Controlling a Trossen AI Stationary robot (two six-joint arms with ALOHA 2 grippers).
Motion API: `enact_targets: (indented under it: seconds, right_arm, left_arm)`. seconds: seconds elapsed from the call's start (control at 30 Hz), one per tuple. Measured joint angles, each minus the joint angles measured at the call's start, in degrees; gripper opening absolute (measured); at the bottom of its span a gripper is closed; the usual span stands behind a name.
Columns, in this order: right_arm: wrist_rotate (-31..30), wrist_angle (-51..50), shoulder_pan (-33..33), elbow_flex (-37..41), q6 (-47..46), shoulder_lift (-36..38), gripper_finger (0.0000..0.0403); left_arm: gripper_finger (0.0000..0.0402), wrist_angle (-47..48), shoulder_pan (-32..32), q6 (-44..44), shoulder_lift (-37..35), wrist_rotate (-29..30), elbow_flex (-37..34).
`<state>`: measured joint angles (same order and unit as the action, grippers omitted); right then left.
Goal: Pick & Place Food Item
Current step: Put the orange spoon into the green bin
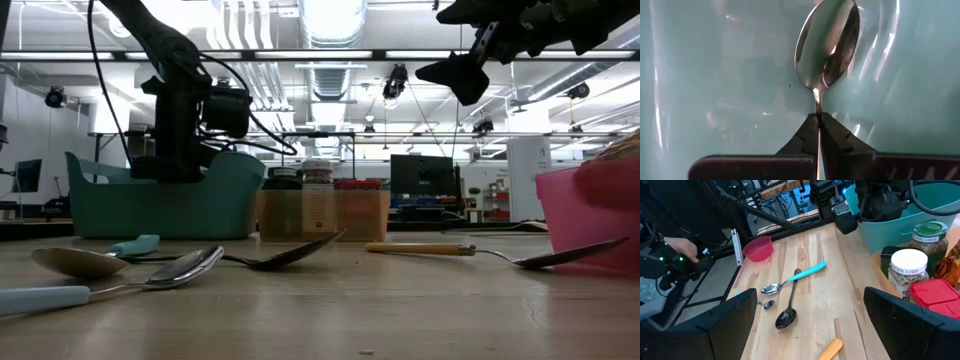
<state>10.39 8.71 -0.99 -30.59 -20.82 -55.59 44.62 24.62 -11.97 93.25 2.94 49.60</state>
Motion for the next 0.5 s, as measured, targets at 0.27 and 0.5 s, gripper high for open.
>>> enact_targets:
  seconds: [0.27, 0.5]
  right_arm:
    - [0.0, 0.0, 0.0, 0.0, 0.0, 0.0, 0.0364]
    - [0.0, 0.0, 0.0, 0.0, 0.1, 0.0, 0.0364]
  left_arm:
    - [0.0021, 0.0, 0.0, 0.0, 0.0, 1.4, 0.2]
    - [0.0116, 0.6, 0.0, 0.0, -0.1, 2.2, 2.4]
